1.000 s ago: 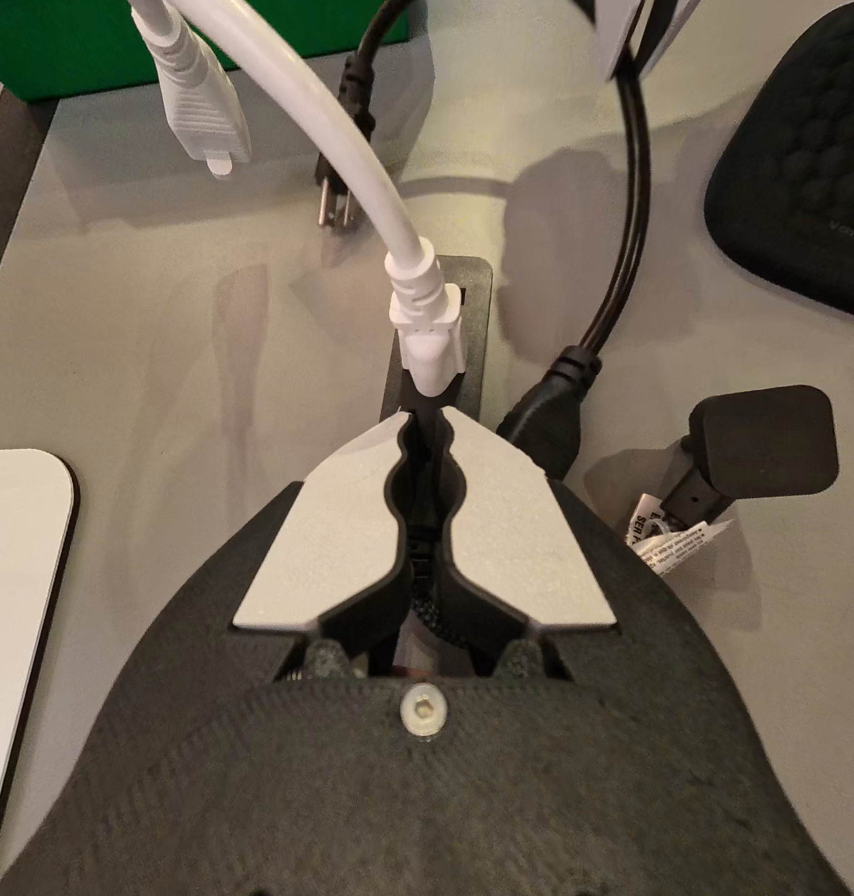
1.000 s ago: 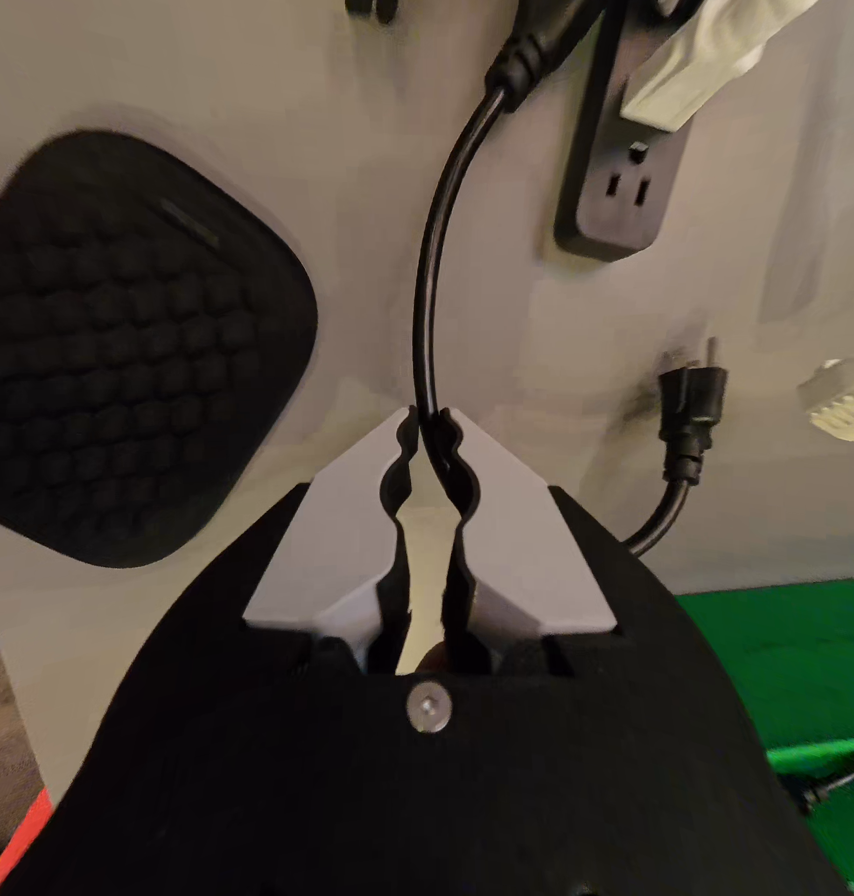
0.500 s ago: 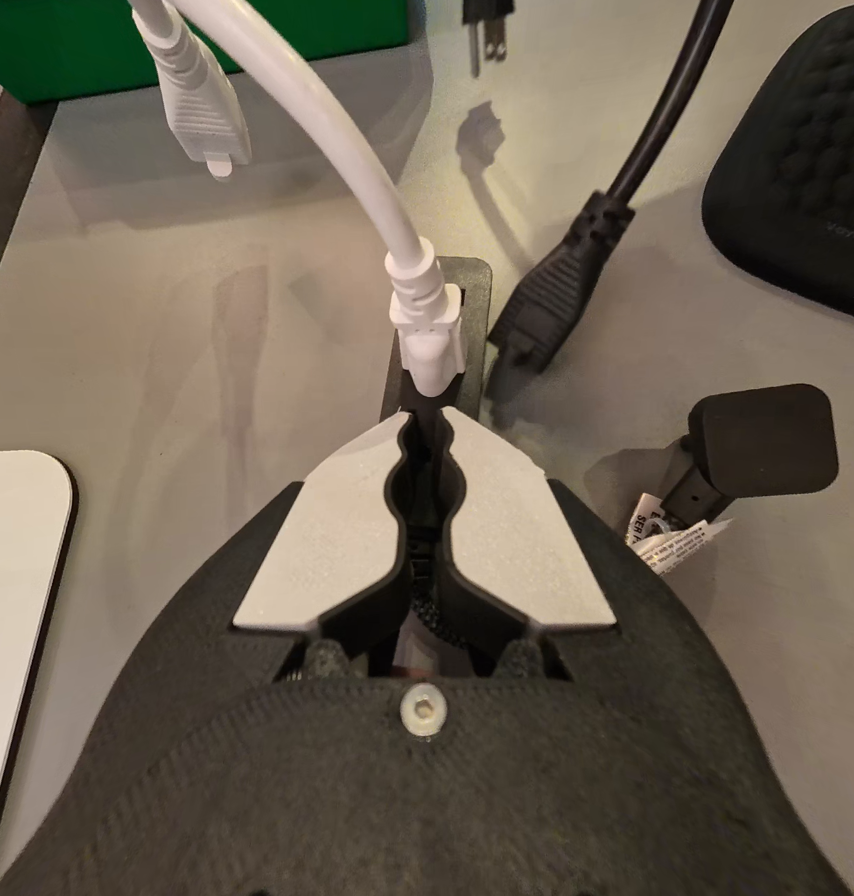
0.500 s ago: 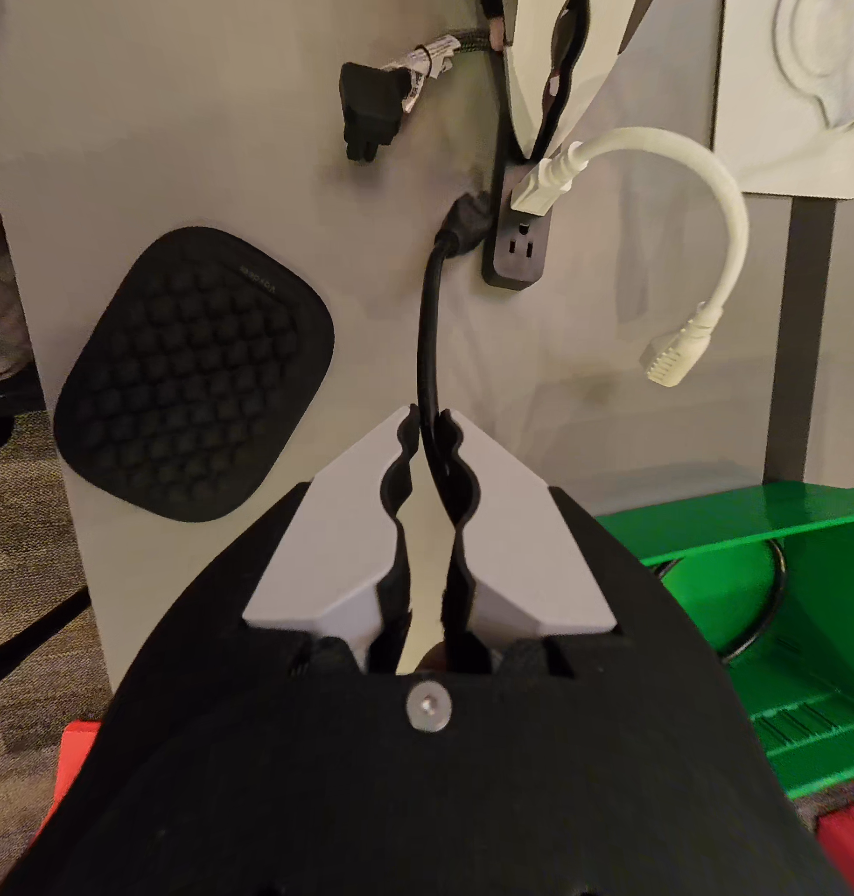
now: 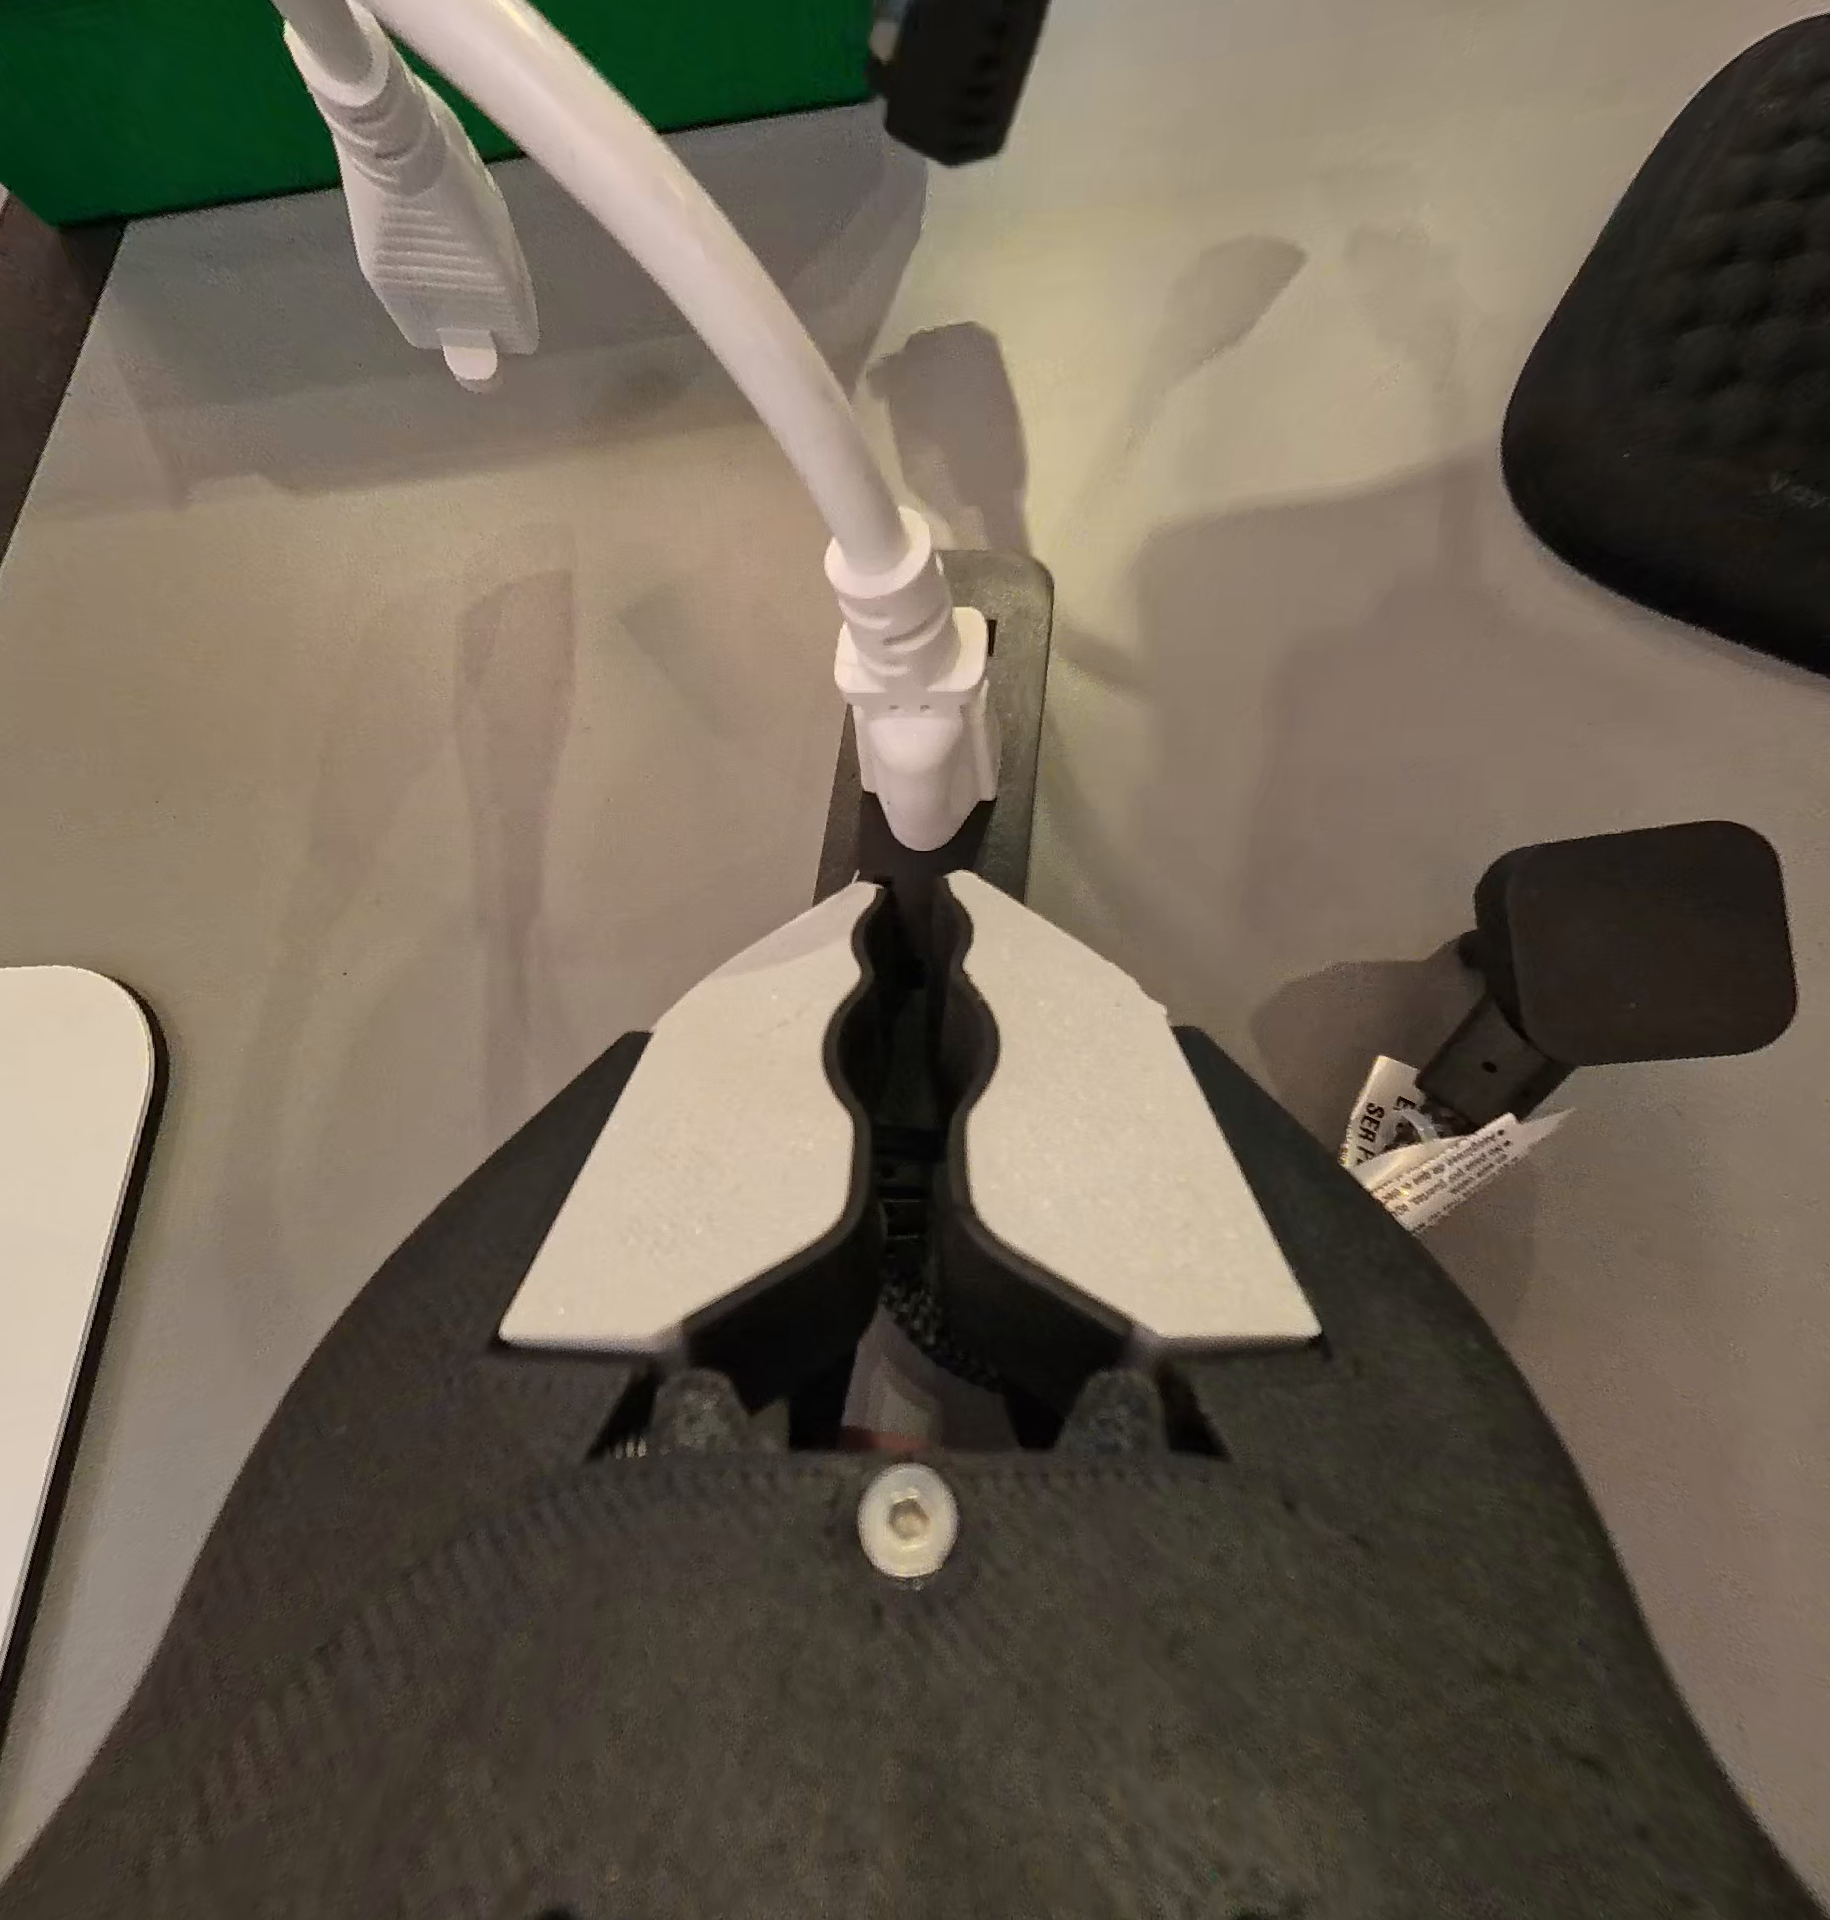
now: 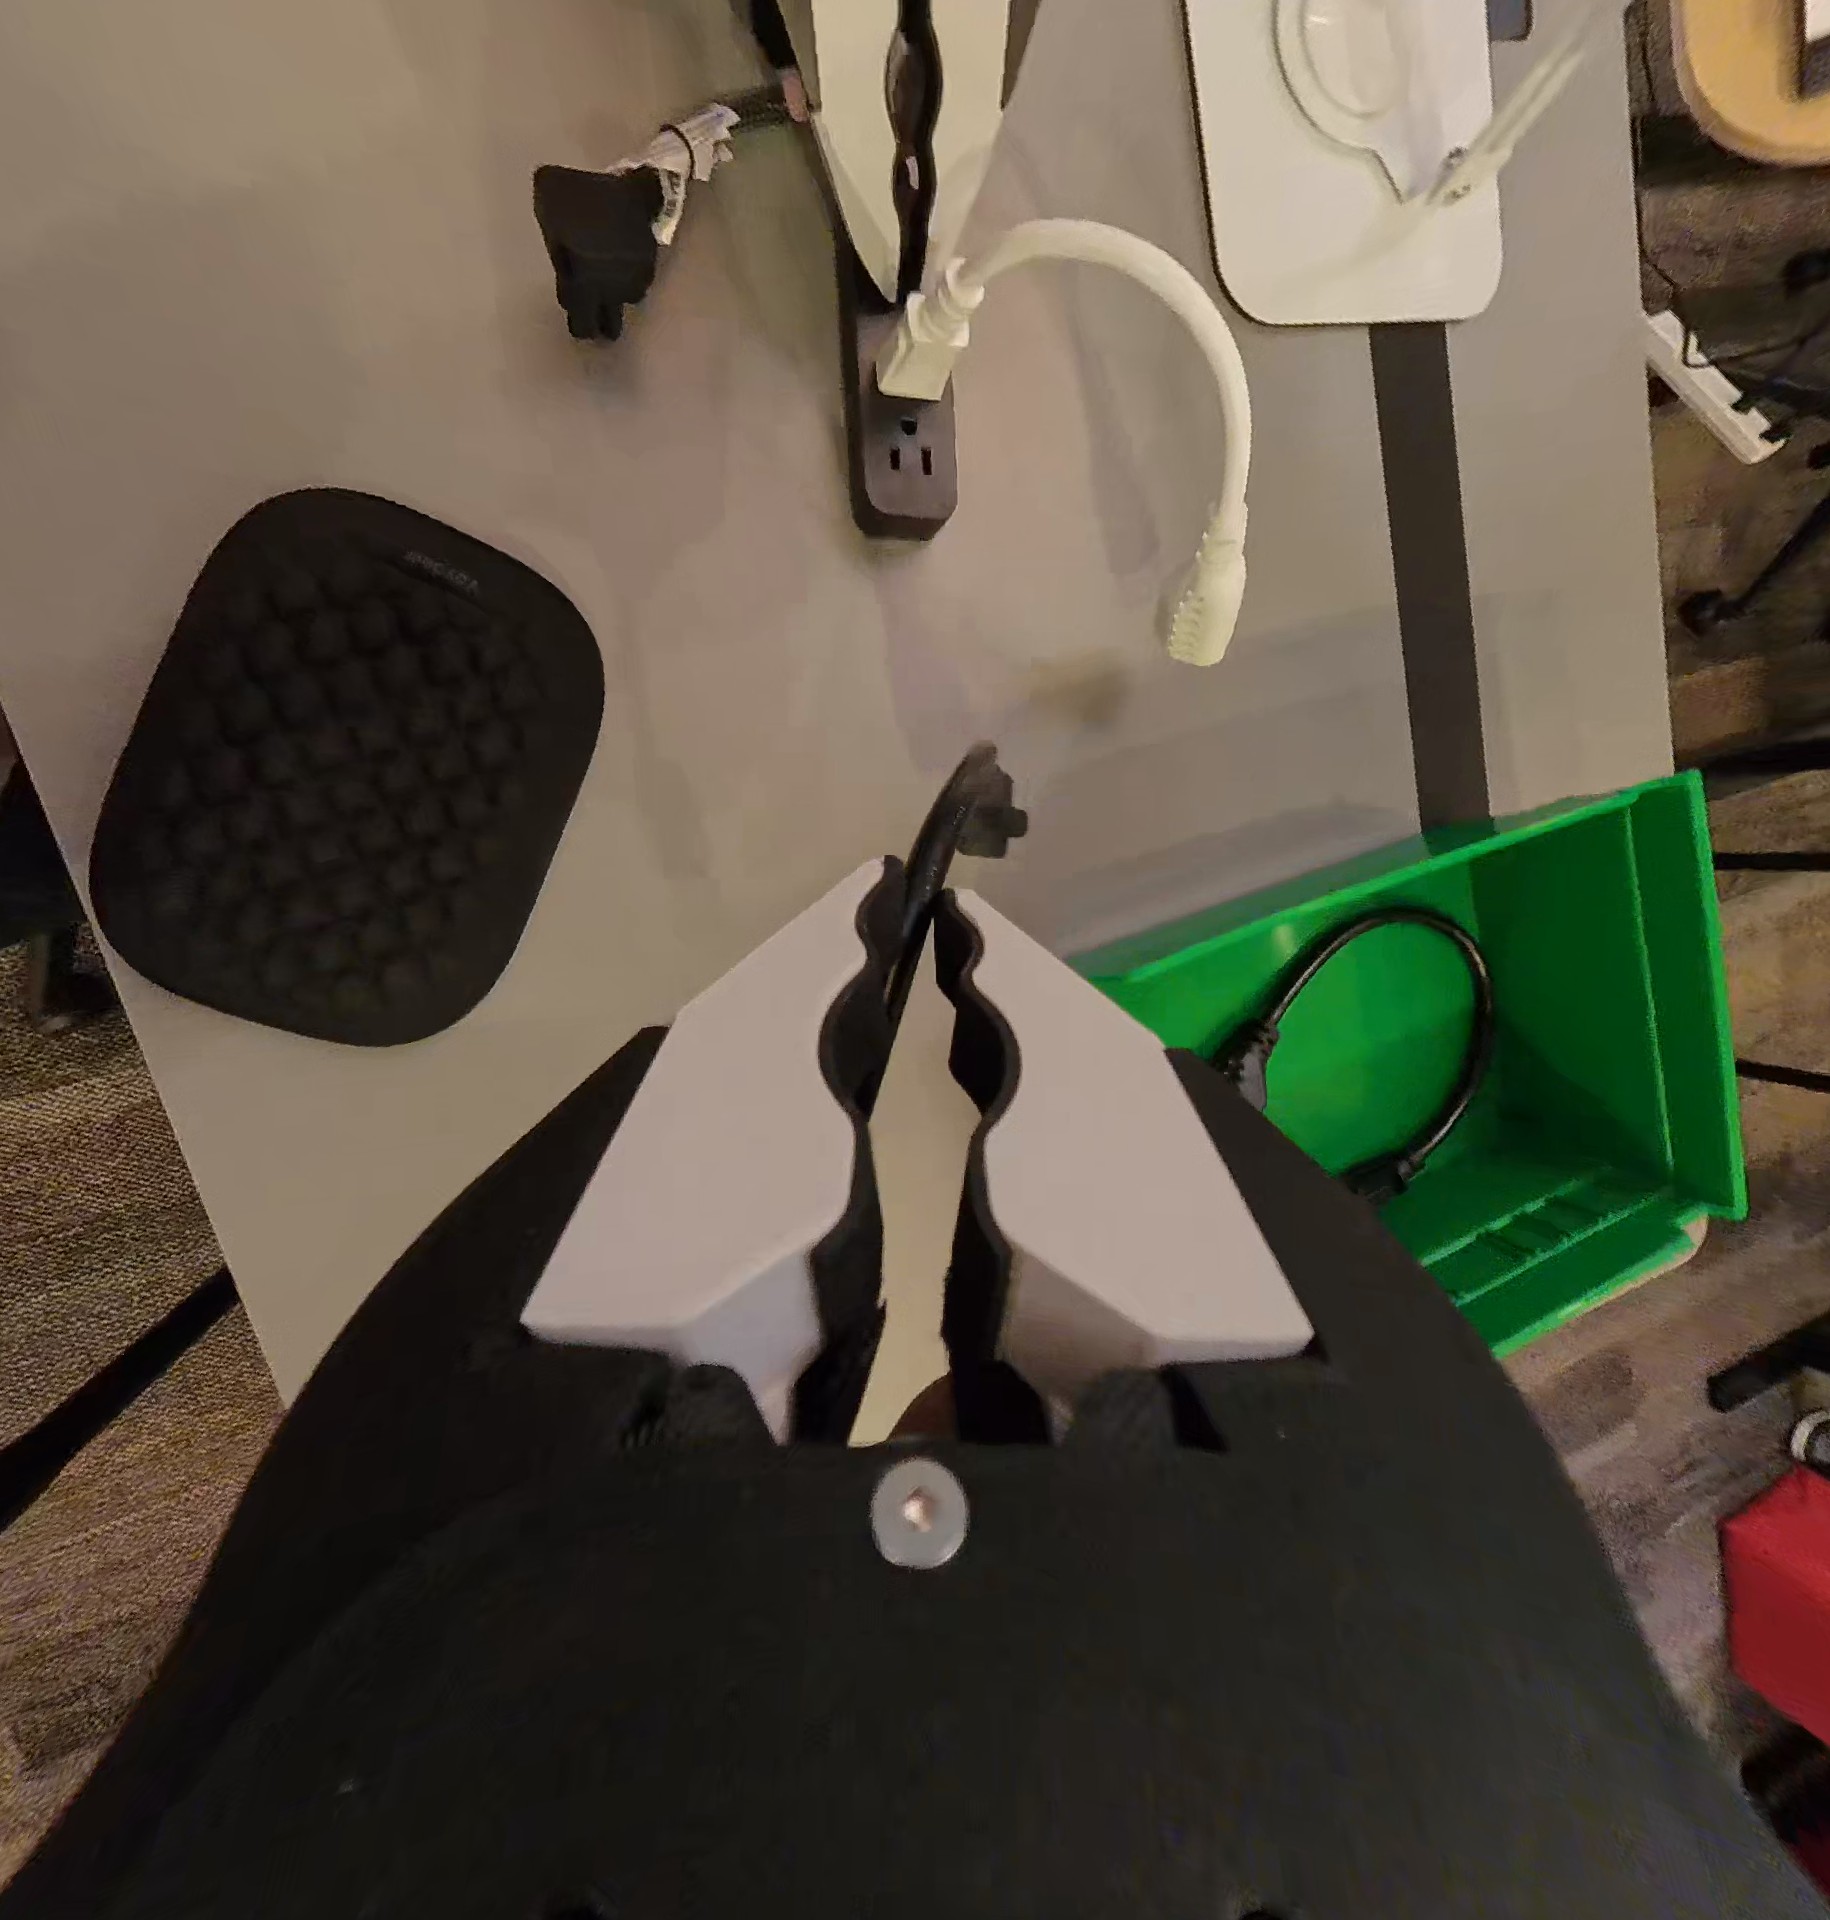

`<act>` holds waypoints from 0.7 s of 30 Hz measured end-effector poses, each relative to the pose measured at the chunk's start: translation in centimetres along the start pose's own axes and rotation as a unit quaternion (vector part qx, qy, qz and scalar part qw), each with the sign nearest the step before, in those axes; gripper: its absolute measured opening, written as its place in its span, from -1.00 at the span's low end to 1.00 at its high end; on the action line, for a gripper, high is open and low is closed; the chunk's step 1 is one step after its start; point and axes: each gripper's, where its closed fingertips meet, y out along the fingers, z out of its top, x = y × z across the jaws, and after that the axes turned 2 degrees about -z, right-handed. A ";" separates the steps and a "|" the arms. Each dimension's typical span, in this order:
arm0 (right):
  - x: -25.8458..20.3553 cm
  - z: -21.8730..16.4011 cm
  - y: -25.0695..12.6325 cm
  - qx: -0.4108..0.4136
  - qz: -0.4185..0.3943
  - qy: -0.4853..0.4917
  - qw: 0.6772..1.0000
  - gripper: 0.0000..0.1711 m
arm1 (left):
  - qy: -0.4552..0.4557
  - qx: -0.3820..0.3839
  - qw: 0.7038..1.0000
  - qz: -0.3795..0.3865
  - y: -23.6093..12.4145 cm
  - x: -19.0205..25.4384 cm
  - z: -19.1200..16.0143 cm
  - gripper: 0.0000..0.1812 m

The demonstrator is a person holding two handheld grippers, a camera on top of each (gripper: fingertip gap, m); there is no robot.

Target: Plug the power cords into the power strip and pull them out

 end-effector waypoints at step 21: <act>7.8 0.7 -6.8 0.064 -0.073 0.043 0.994 -0.98 | -0.002 0.002 1.000 -0.002 0.0 0.0 0.0 -0.92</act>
